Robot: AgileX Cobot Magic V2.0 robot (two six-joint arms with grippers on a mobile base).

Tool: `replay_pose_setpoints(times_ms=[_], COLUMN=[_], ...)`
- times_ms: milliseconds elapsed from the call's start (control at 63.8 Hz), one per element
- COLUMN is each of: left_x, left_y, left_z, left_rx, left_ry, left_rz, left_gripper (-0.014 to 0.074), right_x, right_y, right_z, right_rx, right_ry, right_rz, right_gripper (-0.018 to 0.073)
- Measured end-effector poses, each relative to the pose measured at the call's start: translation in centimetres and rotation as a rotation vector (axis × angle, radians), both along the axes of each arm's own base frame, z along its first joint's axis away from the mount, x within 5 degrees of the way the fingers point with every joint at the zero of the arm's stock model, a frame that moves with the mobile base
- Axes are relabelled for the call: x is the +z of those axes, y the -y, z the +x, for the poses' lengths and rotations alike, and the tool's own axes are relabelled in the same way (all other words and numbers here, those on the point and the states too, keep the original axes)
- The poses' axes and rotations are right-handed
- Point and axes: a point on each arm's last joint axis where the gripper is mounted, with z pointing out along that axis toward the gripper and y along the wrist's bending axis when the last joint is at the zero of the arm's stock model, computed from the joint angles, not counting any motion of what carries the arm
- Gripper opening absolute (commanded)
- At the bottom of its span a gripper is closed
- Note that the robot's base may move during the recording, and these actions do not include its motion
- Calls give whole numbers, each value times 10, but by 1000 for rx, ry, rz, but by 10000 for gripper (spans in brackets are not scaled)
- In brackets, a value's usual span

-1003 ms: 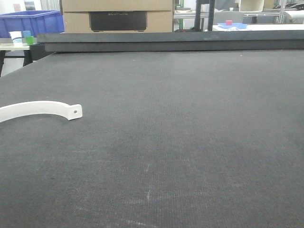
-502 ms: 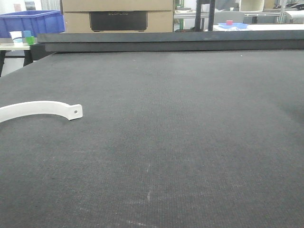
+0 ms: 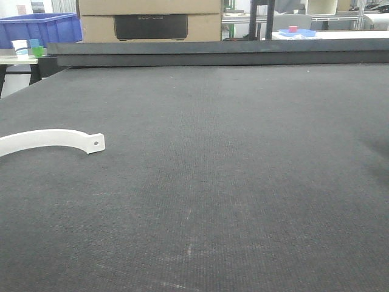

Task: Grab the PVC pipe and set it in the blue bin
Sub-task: 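Close both grippers on the white clamp and lift it off the table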

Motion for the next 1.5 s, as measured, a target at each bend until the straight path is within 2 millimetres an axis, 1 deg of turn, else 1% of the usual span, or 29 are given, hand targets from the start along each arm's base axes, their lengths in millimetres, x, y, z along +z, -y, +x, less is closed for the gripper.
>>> replay_pose_setpoints(times_ms=[172,266,407,580,658,815,909,972,1003,1066,1191,1238,1285,1332,1505], left_x=[0,1,3,3,4,8,8,6,4,0,-12,-19,-24,-32,-57], left_y=[0,0,0,1,3,3,1,0,-1,-2,-2,-2,-2,-2,-2], left_z=[2,4,7,7,5,8,20,31,37,48,69,75,78,82,88], left_rx=[-1,-2,-4,2,9,9,4,-1,-4,-16,-45,-48,-50,-52,-54], left_ry=[16,42,77,76,55,17,-1,-12,-19,-30,-64,-85,-101,-128,-216], left_rz=[0,0,-1,-18,-37,-40,-16,3,12,28,41,40,39,38,35], left_gripper=[-111,-111,-111,-111,-111,-111,-111,-106,-91,-27,190,250,291,301,286], right_x=[-1,-1,-1,2,12,47,65,74,78,86,92,93,93,93,93], right_y=[0,0,0,1,1,0,-3,-6,-8,-10,-11,-11,-11,-11,-11], right_z=[0,1,1,5,7,3,-6,-12,-14,-19,-23,-23,-23,-23,-23], right_rx=[0,0,0,-2,-4,-4,-9,-14,-16,-19,-19,-19,-19,-19,-20], right_ry=[0,-1,1,26,73,182,228,251,262,288,309,310,310,309,309], right_rz=[1,1,0,-5,-15,-42,-40,-32,-28,-26,-27,-28,-28,-27,-25], right_gripper=[-99,-161,-169,-169,-169,-169,-169,-169,-169,-169,-169,-169,-169,-169,-169])
